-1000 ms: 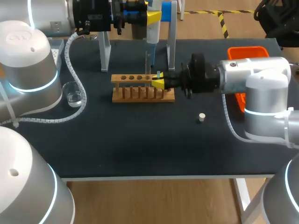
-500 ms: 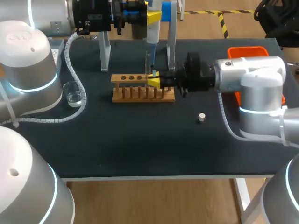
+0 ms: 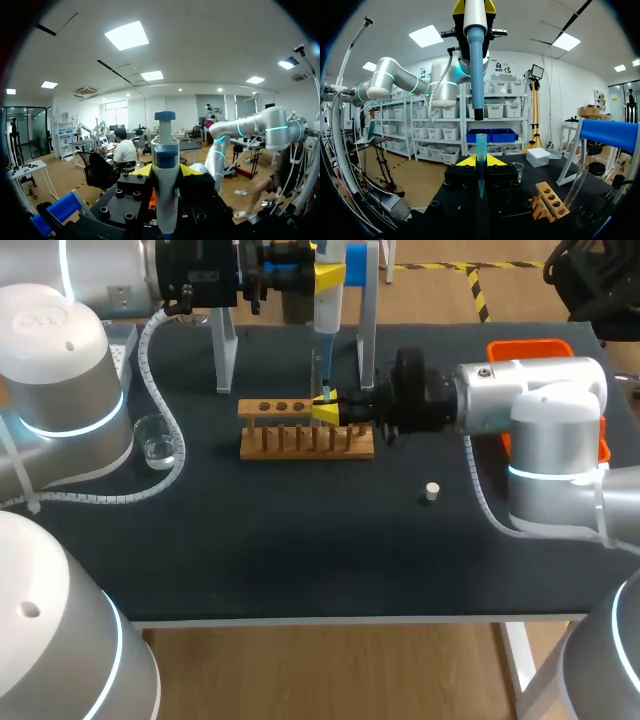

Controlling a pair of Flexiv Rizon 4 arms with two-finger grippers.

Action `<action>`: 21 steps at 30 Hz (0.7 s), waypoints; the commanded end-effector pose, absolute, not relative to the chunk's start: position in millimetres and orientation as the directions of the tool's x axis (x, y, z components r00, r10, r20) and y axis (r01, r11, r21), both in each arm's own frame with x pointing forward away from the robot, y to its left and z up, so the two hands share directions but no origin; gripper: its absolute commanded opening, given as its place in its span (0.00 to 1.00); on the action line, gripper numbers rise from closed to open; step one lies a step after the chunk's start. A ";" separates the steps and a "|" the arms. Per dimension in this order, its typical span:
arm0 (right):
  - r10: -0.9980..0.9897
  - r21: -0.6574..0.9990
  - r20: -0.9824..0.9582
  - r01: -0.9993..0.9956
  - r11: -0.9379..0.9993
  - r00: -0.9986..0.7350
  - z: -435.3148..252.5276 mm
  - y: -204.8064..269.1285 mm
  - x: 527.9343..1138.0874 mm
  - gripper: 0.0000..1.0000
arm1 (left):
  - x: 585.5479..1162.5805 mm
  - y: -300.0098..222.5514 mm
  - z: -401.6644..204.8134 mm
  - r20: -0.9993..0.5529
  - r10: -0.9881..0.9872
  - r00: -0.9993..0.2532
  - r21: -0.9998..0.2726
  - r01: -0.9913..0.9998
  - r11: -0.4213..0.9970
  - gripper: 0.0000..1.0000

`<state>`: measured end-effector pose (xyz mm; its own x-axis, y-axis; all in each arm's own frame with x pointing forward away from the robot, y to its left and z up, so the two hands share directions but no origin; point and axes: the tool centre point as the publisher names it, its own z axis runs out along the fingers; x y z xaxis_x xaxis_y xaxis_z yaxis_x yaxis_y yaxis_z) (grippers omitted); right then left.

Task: Invert the test tube, pick up the pipette, mount the tip to pipette, aspirate from beaker and dispense into the tube, eject the tip, return the pipette, and cap with the stopper.

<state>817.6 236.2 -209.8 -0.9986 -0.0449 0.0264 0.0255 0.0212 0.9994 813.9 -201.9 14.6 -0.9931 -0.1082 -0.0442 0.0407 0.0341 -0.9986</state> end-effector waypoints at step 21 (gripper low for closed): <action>-0.045 0.999 0.035 0.034 0.018 -0.998 -205.8 236.9 818.4 0.00 | 814.2 -201.9 15.3 -0.044 -0.107 -0.993 -0.999 0.041 0.035 0.00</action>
<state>818.7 237.4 -206.4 -0.9983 -0.0459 0.0348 0.0340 0.0171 0.9993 813.9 -201.9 14.6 -0.9931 -0.1082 -0.0442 0.0407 0.0341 -0.9986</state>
